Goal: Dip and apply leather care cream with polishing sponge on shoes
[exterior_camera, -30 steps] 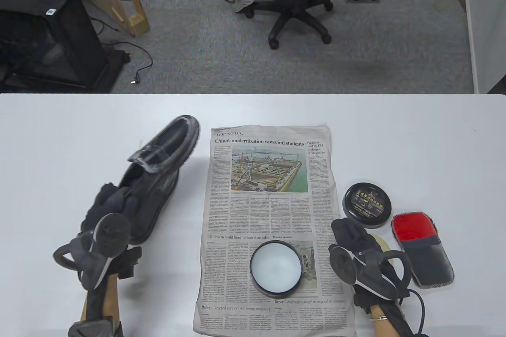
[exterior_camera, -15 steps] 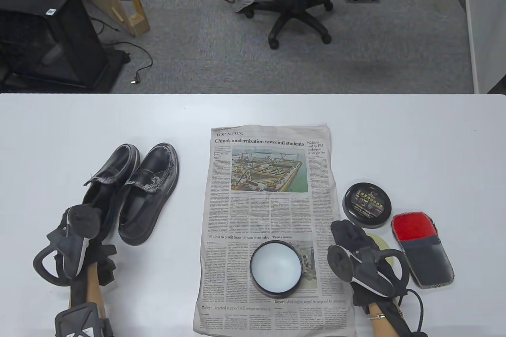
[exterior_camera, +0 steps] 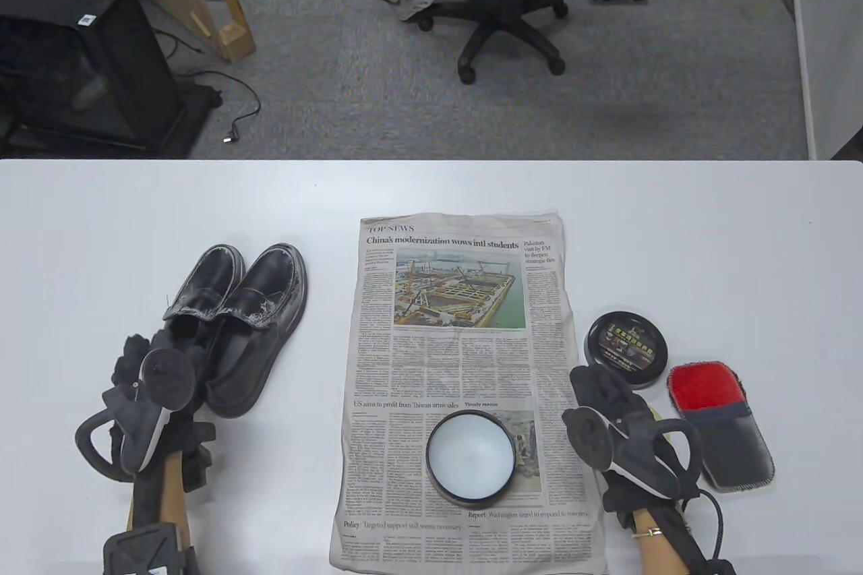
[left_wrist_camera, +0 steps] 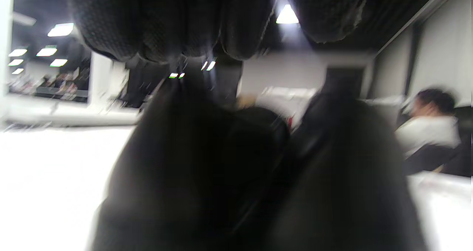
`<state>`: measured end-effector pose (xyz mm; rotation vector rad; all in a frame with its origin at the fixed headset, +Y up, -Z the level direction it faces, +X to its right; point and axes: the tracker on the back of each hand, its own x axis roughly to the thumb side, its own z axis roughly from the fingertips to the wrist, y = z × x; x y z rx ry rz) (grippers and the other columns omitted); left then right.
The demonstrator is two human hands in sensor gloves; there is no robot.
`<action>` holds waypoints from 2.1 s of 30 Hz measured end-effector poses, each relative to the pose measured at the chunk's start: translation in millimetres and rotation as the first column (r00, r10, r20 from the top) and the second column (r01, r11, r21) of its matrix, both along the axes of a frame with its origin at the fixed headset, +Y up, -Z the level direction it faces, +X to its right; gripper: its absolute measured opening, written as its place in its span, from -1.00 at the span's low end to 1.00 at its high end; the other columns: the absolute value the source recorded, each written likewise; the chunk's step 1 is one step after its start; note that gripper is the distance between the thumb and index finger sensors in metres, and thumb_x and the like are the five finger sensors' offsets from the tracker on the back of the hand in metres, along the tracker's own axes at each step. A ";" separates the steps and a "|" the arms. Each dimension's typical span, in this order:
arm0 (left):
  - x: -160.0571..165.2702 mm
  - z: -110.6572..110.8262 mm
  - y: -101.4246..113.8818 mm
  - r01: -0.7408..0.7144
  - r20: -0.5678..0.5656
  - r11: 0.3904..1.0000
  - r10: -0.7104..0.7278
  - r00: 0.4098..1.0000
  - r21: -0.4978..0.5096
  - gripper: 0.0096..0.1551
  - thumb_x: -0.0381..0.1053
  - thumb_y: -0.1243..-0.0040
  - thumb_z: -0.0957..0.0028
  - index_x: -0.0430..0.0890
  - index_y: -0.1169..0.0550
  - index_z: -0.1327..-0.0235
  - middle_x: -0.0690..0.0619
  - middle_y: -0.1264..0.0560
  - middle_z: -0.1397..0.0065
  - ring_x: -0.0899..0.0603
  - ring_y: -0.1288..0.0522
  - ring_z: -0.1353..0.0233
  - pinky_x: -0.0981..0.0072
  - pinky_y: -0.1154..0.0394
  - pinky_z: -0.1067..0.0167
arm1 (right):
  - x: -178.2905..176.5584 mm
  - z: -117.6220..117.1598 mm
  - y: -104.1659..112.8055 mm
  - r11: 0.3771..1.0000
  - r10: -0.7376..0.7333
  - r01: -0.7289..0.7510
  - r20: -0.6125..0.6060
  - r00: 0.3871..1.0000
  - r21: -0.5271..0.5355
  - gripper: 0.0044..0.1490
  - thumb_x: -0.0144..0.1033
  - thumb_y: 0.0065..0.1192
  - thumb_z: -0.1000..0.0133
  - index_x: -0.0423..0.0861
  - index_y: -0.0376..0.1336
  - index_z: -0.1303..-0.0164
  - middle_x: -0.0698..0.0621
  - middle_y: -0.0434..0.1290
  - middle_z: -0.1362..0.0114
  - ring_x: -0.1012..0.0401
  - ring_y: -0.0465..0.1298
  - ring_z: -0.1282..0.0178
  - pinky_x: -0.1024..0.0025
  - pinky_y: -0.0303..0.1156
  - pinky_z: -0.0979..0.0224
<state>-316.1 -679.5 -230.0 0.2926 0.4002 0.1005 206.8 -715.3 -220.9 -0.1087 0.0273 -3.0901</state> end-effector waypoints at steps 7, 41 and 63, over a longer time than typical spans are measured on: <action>122.9 1.1 -8.7 -0.187 0.720 0.966 0.258 0.644 -0.179 0.17 0.52 0.06 -0.06 -0.15 -0.13 -0.82 -0.37 -0.15 -0.80 -0.49 -0.20 -0.65 -0.42 -0.26 -0.43 | 21.7 -63.9 -0.5 0.987 0.063 -0.030 0.211 0.975 -0.158 0.15 0.24 -0.12 -0.25 -0.22 -0.28 -0.83 -0.46 -0.15 -0.78 -0.45 0.04 -0.67 -0.30 0.20 -0.54; 224.1 15.7 -103.1 0.347 0.831 0.786 0.349 0.434 -0.511 0.37 0.44 -0.11 -0.01 -0.32 0.12 -0.77 -0.53 0.14 -0.76 -0.64 0.11 -0.58 -0.61 -0.02 -0.27 | -79.0 -1.4 13.1 0.967 -0.077 -0.036 -0.425 0.902 -0.252 0.67 0.53 0.11 0.12 -0.26 -0.46 -0.84 -0.63 -0.17 -0.72 -0.52 0.08 -0.58 -0.41 0.19 -0.56; 223.4 16.4 -103.2 0.332 0.813 0.778 0.362 0.456 -0.533 0.34 0.43 -0.13 0.00 -0.32 0.05 -0.78 -0.48 0.15 -0.76 -0.60 0.13 -0.59 -0.60 0.01 -0.26 | -151.9 31.8 -16.7 0.937 0.132 -0.287 -0.563 0.816 -0.197 0.59 0.57 -0.10 0.00 -0.38 -0.40 -0.83 -0.70 -0.11 -0.67 -0.56 0.16 -0.49 -0.38 0.30 -0.46</action>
